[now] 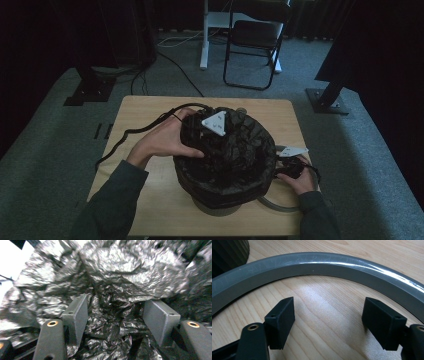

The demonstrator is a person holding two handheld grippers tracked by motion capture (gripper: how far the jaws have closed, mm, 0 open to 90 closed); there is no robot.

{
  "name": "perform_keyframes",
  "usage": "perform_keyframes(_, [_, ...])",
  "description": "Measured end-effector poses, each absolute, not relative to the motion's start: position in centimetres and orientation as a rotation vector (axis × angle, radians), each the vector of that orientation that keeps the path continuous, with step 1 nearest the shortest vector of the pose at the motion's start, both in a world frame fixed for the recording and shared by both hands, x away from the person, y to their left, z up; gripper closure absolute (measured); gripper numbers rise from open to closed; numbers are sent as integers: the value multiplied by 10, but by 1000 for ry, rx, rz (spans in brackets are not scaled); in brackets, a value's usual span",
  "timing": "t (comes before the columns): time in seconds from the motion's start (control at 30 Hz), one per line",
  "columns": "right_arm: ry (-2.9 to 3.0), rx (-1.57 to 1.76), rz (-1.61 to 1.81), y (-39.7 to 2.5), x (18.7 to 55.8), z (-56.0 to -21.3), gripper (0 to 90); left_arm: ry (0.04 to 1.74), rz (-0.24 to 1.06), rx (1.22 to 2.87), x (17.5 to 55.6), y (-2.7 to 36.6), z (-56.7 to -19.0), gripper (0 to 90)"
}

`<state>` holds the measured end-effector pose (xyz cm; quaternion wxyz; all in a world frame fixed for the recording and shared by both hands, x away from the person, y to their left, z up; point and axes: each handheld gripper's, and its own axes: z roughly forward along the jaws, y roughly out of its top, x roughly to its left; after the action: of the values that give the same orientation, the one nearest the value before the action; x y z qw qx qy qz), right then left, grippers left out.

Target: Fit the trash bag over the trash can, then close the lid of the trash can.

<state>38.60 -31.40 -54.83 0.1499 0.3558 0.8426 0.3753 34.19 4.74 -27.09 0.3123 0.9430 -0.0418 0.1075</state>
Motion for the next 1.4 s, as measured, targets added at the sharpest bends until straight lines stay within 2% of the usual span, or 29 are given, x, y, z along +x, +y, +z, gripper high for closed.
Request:
perform_keyframes(0.43, [2421, 1023, 1079, -314, 386, -548, 257, 0, 380, 2258, 343, 89, -249, 339])
perform_keyframes(0.6, [2422, 1021, 1078, -314, 386, -548, 256, 35, 434, 2222, 341, 98, -243, 306])
perform_keyframes(1.17, [2421, 1022, 1079, -314, 386, -548, 256, 164, 525, 2174, 349, 130, -241, 306])
perform_keyframes(1.4, [2421, 1020, 1078, -314, 387, -548, 251, 268, 578, 2126, 355, 159, -242, 306])
